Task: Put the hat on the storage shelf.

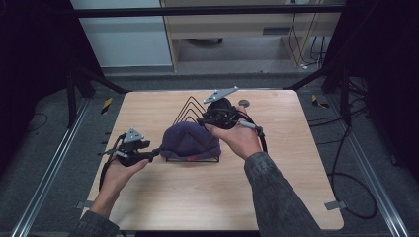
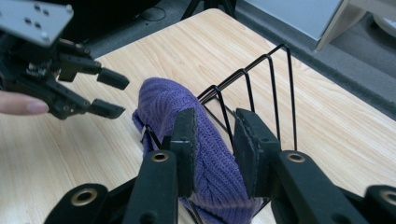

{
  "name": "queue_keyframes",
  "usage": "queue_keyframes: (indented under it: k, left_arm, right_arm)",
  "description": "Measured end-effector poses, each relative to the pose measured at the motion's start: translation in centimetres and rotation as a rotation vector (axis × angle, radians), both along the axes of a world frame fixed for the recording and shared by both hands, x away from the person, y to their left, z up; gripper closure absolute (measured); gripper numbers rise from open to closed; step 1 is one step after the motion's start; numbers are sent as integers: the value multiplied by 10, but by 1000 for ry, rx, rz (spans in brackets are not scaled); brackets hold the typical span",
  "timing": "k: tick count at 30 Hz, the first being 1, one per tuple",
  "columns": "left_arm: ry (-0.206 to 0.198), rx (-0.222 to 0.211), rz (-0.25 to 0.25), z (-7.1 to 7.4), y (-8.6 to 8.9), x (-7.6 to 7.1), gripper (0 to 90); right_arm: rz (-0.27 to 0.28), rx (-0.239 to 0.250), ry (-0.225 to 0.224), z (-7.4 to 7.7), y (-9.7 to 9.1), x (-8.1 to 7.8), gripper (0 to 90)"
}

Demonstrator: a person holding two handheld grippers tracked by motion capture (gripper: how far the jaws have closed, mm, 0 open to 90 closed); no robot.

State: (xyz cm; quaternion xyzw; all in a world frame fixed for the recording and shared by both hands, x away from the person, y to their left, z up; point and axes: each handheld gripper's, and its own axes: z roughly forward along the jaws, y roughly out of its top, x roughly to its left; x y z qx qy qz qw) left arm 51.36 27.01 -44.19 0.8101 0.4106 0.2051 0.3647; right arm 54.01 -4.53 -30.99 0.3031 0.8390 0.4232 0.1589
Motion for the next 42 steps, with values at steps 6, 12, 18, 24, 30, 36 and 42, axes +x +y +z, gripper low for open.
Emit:
queue_keyframes:
  k: [6,12,18,24,30,36,42]
  left_arm:
    - [49,29,74,-17,11,0,267]
    - [114,64,133,-34,20,2,122]
    - [155,92,150,-43,24,2,82]
    - [175,96,159,-47,25,4,67]
    - [197,105,155,-52,26,5,44]
    - [186,100,146,-55,25,4,1]
    - [172,89,145,-57,26,3,0]
  right_arm:
    - [-20,9,-12,7,-3,-3,598]
    - [-60,24,-26,10,-15,-13,436]
    - [-108,32,-29,7,-34,-22,341]
    - [-143,34,-24,4,-54,-29,261]
    - [-179,35,-12,-4,-71,-30,191]
    - [-236,24,19,-41,-96,-34,127]
    - [-284,1,80,-98,-129,-40,105]
